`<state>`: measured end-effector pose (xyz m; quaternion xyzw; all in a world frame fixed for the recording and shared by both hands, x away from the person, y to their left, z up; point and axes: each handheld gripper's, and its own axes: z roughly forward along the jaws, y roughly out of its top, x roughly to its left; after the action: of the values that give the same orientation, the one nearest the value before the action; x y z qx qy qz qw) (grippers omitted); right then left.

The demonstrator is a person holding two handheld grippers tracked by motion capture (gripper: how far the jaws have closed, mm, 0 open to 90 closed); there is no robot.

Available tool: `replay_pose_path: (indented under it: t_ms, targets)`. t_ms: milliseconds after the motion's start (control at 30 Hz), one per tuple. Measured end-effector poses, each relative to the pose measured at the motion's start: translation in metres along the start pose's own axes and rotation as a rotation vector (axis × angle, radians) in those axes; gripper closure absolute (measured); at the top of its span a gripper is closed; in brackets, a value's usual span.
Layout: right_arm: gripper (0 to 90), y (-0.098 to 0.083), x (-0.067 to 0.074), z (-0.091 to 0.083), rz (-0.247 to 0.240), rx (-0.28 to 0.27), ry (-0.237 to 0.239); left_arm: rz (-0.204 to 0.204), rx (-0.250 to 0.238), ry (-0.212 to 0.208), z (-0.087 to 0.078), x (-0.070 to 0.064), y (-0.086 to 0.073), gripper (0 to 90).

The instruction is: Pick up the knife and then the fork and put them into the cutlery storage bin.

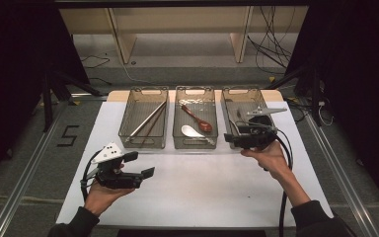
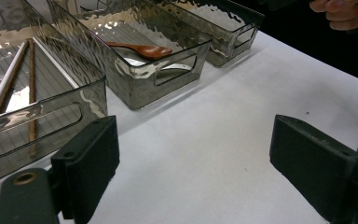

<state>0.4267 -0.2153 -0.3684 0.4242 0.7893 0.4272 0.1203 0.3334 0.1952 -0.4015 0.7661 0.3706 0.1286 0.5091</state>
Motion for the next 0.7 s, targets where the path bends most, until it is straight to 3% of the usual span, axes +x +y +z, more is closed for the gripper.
replay_pose_path:
  t_ms: [367, 700]
  targets:
    - [27.0, -0.017, 0.014, -0.009, -0.008, -0.052, 0.036, -0.001, 0.002, -0.007, 0.001, 0.0, 0.0, 15.1]
    - [26.1, -0.034, 0.028, -0.02, -0.044, -0.106, 0.063, -0.008, 0.007, -0.014, 0.002, 0.0, -0.001, 15.1]
